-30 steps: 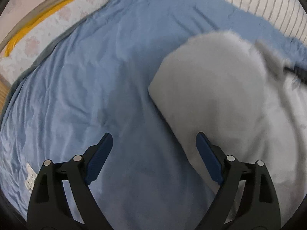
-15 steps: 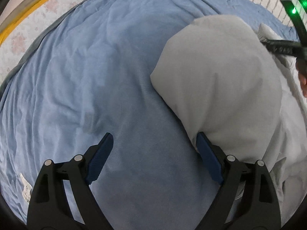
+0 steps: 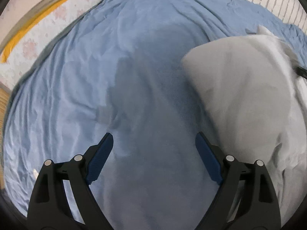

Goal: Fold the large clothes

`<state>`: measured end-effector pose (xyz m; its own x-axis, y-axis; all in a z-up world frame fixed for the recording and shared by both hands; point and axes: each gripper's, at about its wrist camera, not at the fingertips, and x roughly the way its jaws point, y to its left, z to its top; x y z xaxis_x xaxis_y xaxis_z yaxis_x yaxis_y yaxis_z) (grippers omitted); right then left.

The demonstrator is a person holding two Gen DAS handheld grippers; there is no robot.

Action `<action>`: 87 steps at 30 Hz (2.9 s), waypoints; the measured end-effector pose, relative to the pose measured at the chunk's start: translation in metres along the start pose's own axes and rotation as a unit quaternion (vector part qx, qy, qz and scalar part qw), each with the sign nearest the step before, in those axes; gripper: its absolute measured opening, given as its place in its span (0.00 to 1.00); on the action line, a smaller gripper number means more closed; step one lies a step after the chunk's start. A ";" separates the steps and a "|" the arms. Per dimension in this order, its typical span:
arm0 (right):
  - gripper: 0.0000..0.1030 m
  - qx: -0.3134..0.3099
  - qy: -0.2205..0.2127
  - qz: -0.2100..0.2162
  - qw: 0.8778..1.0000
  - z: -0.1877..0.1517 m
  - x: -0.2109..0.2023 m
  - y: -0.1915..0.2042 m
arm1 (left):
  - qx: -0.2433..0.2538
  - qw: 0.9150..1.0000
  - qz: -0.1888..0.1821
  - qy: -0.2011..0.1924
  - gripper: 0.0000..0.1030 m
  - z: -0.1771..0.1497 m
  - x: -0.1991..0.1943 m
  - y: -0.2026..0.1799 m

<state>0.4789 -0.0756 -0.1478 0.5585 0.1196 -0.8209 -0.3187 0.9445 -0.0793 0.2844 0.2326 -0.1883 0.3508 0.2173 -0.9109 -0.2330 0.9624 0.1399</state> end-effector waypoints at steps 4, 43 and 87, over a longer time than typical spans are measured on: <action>0.05 0.011 0.008 -0.066 0.998 -0.052 -0.031 -0.034 | -0.009 1.000 -0.027 0.001 0.85 0.002 -0.015 0.001; 0.09 0.171 0.071 -0.072 0.980 -0.164 -0.005 -0.115 | 0.148 0.986 -0.050 0.060 0.50 0.034 0.013 -0.226; 0.11 0.193 0.064 -0.050 0.978 -0.147 -0.027 -0.139 | 0.180 0.983 -0.028 0.033 0.30 0.034 -0.004 -0.229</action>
<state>0.3954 -0.2555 -0.1981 0.4629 0.0056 -0.8864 0.0593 0.9975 0.0373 0.3673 0.0165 -0.2037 0.2908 0.1619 -0.9430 0.1257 0.9706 0.2054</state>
